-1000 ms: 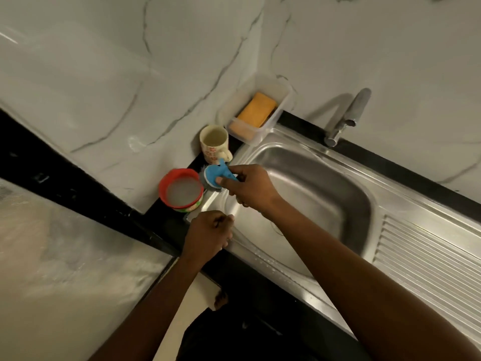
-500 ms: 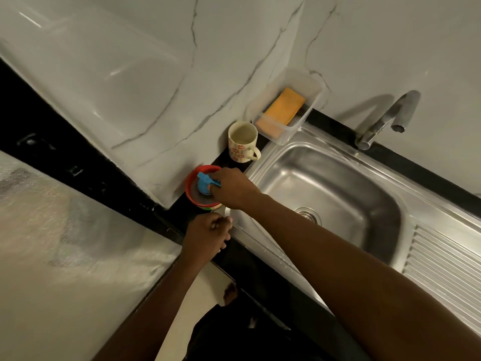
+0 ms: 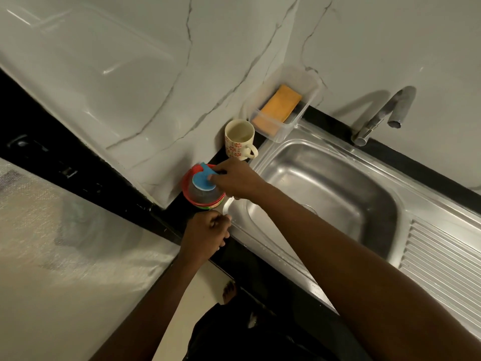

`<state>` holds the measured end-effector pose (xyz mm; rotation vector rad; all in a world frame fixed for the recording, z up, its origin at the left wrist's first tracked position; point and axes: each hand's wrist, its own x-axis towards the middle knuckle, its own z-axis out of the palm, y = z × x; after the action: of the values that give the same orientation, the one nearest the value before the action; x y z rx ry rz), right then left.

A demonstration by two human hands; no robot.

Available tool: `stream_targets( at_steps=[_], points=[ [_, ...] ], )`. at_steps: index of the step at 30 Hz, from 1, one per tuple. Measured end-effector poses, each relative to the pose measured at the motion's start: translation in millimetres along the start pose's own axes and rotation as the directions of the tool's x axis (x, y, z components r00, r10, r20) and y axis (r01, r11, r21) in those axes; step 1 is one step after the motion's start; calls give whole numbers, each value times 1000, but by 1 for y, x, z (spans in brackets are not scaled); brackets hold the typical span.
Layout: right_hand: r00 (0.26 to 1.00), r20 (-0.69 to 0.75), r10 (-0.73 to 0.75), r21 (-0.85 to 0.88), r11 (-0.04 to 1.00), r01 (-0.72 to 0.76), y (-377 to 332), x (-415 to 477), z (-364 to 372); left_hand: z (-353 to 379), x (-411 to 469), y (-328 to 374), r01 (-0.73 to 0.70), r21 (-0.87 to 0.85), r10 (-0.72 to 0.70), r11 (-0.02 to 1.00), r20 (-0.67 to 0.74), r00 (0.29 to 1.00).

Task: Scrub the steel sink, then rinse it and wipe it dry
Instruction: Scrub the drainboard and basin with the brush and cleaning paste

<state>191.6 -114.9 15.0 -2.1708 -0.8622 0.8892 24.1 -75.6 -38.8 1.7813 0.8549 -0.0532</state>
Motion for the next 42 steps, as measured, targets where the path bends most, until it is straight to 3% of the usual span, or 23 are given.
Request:
stream_targets(
  at_steps=[5, 14, 17, 23, 28, 31, 35, 37, 42],
  points=[
    [974, 25, 224, 492, 846, -207, 21, -47, -54, 25, -2, 18, -76, 36, 75, 996, 50, 996],
    [905, -37, 423, 768, 592, -246, 145, -184, -155, 119, 2, 70, -176, 89, 148, 980, 255, 956],
    [838, -113, 534, 834, 509, -212, 193, -239, -184, 160, -6, 94, -258, 123, 202, 958, 346, 916],
    [625, -233, 745, 904, 404, -144, 279, -328, -223, 230, -26, 131, -378, 167, 263, 910, 472, 841],
    [421, -336, 843, 888, 432, -156, 331, -361, -228, 268, -36, 145, -429, 193, 272, 882, 534, 800],
    [328, -438, 837, 840, 511, -181, 351, -355, -223, 280, -38, 148, -439, 204, 270, 875, 545, 793],
    [221, -582, 782, 701, 621, -350, 371, -327, -211, 288, -38, 146, -441, 226, 262, 869, 546, 796],
    [228, -620, 751, 630, 650, -425, 370, -307, -202, 289, -37, 144, -428, 248, 247, 869, 531, 810],
    [405, -706, 582, 409, 801, -437, 345, -246, -170, 295, -37, 135, -380, 293, 188, 877, 518, 835]
  ],
)
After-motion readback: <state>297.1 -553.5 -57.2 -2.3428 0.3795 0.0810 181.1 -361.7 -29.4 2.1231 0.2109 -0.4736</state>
